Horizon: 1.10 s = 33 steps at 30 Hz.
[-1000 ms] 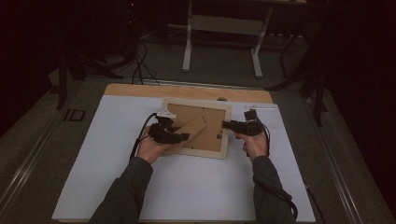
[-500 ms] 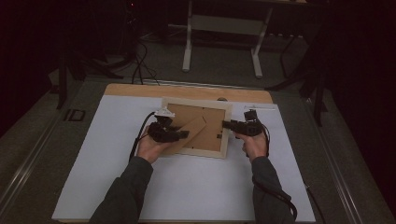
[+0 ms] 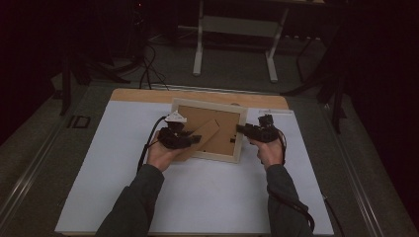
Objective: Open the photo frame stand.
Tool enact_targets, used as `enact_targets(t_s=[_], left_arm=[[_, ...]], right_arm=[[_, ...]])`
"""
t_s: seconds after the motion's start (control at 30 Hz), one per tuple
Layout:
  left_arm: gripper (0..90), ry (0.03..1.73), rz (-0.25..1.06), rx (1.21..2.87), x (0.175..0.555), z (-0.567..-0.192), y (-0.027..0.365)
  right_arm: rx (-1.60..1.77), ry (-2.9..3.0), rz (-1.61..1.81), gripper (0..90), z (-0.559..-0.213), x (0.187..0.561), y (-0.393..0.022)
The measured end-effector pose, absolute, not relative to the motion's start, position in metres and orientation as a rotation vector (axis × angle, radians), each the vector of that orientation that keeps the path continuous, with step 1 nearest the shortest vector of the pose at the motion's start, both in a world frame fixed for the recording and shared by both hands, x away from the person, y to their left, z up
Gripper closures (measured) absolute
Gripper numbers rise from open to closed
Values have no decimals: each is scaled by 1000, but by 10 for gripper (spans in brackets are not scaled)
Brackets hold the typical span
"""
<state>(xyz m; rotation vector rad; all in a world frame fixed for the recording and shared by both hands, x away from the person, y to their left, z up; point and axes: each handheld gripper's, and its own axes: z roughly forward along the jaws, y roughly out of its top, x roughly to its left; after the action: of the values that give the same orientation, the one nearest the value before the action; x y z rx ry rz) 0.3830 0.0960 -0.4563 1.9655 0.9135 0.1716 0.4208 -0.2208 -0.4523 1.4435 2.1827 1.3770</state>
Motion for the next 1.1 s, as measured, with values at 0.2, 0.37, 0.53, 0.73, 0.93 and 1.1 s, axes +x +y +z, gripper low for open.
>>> enact_targets(t_s=[0.2, 0.37, 0.53, 0.73, 0.93, 1.1], left_arm=[[715, 917, 186, 1942, 383, -454, 96], [726, 915, 193, 1933, 382, -453, 96], [732, 910, 226, 1936, 381, -452, 93], [741, 909, 236, 1942, 381, -451, 91], [743, 909, 249, 1941, 380, -451, 89], [743, 910, 268, 1934, 380, -452, 88]], right_arm=[[1421, 2170, 1356, 619, -444, 422, -217], [1390, 2158, 1341, 618, -441, 422, -215], [1362, 2145, 1320, 618, -438, 420, -213], [1341, 2136, 1303, 618, -436, 419, -213], [1318, 2124, 1303, 618, -435, 418, -213], [1295, 2119, 1287, 617, -433, 418, -211]])
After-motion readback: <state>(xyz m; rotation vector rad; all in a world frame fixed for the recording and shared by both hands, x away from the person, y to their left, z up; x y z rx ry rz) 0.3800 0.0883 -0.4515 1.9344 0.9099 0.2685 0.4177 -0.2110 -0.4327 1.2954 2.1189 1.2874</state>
